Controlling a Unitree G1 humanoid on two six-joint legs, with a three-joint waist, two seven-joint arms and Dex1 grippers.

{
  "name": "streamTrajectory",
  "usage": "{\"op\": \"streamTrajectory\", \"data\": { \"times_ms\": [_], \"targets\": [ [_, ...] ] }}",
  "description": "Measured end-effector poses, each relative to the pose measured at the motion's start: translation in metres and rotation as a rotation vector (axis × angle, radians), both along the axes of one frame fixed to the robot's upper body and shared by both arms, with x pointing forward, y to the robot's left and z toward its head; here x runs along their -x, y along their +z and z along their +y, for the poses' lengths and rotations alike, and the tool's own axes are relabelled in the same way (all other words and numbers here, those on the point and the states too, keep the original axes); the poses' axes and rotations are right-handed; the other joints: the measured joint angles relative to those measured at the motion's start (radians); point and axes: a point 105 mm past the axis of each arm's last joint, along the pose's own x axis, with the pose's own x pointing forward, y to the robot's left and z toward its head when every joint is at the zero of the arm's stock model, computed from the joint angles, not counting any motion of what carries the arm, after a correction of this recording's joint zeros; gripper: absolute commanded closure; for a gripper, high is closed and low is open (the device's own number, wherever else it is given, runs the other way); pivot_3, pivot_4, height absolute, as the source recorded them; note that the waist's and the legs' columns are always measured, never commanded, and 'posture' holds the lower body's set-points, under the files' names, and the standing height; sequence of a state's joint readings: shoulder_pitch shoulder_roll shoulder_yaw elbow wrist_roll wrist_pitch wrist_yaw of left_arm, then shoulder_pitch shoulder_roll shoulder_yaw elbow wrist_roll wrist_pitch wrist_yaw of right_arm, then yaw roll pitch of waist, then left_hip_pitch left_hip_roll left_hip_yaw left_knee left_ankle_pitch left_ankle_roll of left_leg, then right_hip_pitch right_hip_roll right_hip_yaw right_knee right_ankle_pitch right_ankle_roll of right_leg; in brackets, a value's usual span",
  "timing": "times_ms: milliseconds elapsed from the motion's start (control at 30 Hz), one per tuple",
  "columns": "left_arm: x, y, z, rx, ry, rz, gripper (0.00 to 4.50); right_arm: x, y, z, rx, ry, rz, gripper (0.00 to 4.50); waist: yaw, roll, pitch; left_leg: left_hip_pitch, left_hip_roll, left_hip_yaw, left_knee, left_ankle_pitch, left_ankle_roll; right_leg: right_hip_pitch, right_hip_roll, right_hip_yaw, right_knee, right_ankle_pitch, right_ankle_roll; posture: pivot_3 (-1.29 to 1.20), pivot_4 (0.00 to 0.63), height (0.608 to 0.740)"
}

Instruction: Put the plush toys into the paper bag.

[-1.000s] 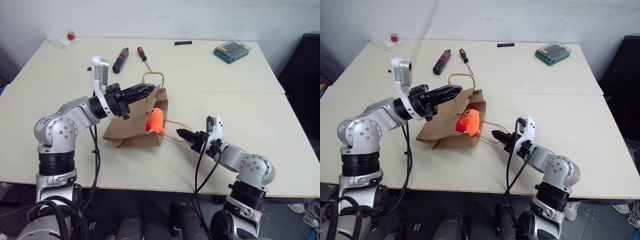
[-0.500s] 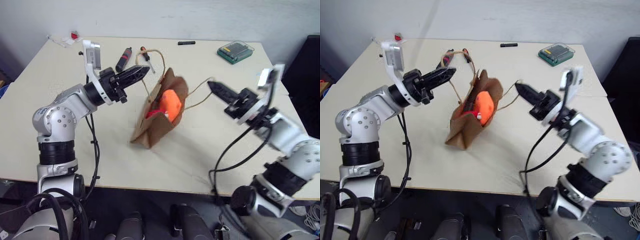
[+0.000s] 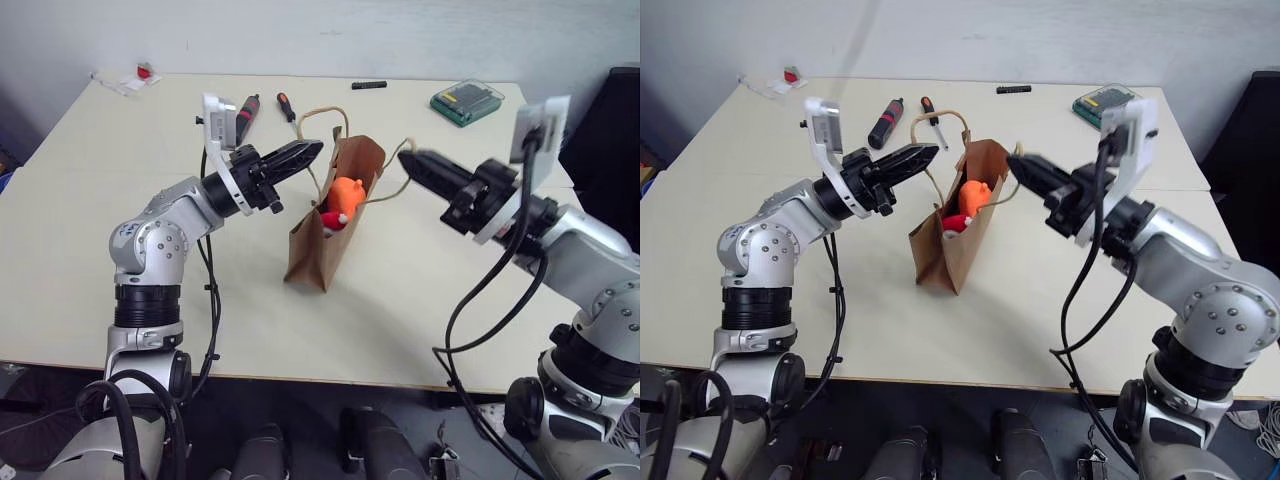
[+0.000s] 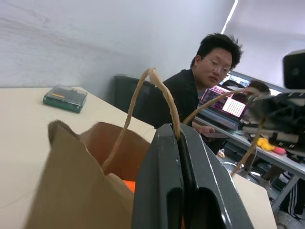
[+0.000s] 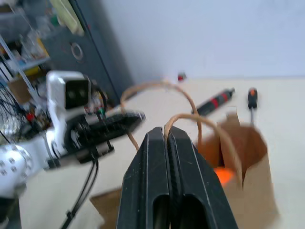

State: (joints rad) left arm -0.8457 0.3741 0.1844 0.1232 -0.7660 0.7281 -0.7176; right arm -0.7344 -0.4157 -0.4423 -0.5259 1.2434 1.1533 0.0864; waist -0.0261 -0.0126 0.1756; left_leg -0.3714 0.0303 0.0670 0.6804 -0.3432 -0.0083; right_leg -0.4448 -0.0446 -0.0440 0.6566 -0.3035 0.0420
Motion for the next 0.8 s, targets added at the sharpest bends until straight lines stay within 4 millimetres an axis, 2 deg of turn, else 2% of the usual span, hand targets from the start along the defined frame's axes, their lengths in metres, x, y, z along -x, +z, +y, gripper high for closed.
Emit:
{"op": "streamTrajectory", "data": {
  "times_ms": [100, 200, 267, 367, 433, 500, 733, 800],
  "targets": [
    [-0.002, -0.001, 0.001, -0.005, 0.012, -0.002, 4.5, 0.001, 0.005, -0.003, 0.003, -0.017, -0.022, 4.49, 0.003, 0.0, 0.0, -0.001, 0.0, 0.0, 0.0, 0.0, 0.001, 0.0, -0.001, 0.0, -0.001, 0.0, 0.0, 0.0, 0.15, 0.74],
    [-0.002, -0.004, -0.001, -0.011, 0.01, -0.001, 4.5, 0.003, 0.005, 0.003, 0.006, 0.012, -0.021, 4.49, 0.002, 0.0, 0.0, -0.001, 0.0, 0.0, 0.0, 0.0, 0.001, 0.0, -0.001, 0.0, -0.001, 0.0, 0.0, 0.0, 0.15, 0.74],
    [-0.001, -0.006, -0.003, -0.008, 0.005, 0.004, 4.5, 0.002, -0.002, 0.007, 0.032, 0.016, 0.0, 4.49, 0.002, 0.0, 0.0, -0.001, 0.0, 0.0, 0.0, 0.0, 0.001, 0.0, -0.001, 0.0, -0.001, 0.0, 0.0, 0.0, 0.15, 0.74],
    [0.005, -0.007, -0.004, -0.011, -0.01, 0.003, 4.5, -0.001, -0.026, 0.006, 0.108, -0.001, 0.066, 3.92, 0.002, 0.0, 0.0, -0.001, 0.0, 0.0, 0.0, 0.0, 0.001, 0.0, -0.001, 0.0, -0.001, 0.0, 0.0, 0.0, 0.15, 0.74],
    [0.007, -0.006, -0.005, -0.012, -0.024, 0.009, 4.09, 0.0, -0.039, 0.004, 0.13, 0.004, 0.111, 3.22, 0.003, 0.0, 0.0, -0.001, 0.0, 0.0, 0.0, 0.0, 0.001, 0.0, -0.001, 0.0, -0.001, 0.0, 0.0, 0.0, 0.15, 0.74],
    [0.013, -0.002, -0.005, -0.002, -0.048, 0.009, 3.58, 0.004, -0.043, 0.002, 0.141, 0.02, 0.127, 2.53, 0.003, 0.0, 0.0, -0.001, 0.0, -0.001, 0.0, 0.0, 0.001, 0.0, -0.001, 0.0, -0.001, 0.0, 0.0, 0.0, 0.15, 0.74],
    [0.023, 0.011, 0.009, 0.041, -0.09, 0.033, 1.33, 0.025, -0.038, -0.016, 0.18, 0.038, 0.108, 0.03, 0.003, -0.001, 0.0, -0.001, 0.0, -0.001, 0.0, 0.0, 0.001, 0.001, -0.001, -0.001, -0.002, 0.0, 0.0, 0.0, 0.15, 0.74],
    [0.027, 0.013, 0.01, 0.024, -0.099, 0.024, 0.66, 0.029, -0.041, -0.025, 0.224, 0.023, 0.121, 0.0, 0.005, -0.001, 0.001, -0.001, 0.0, -0.001, 0.0, 0.0, 0.001, 0.001, -0.001, -0.001, -0.002, 0.0, 0.0, 0.0, 0.15, 0.74]
  ]
}}
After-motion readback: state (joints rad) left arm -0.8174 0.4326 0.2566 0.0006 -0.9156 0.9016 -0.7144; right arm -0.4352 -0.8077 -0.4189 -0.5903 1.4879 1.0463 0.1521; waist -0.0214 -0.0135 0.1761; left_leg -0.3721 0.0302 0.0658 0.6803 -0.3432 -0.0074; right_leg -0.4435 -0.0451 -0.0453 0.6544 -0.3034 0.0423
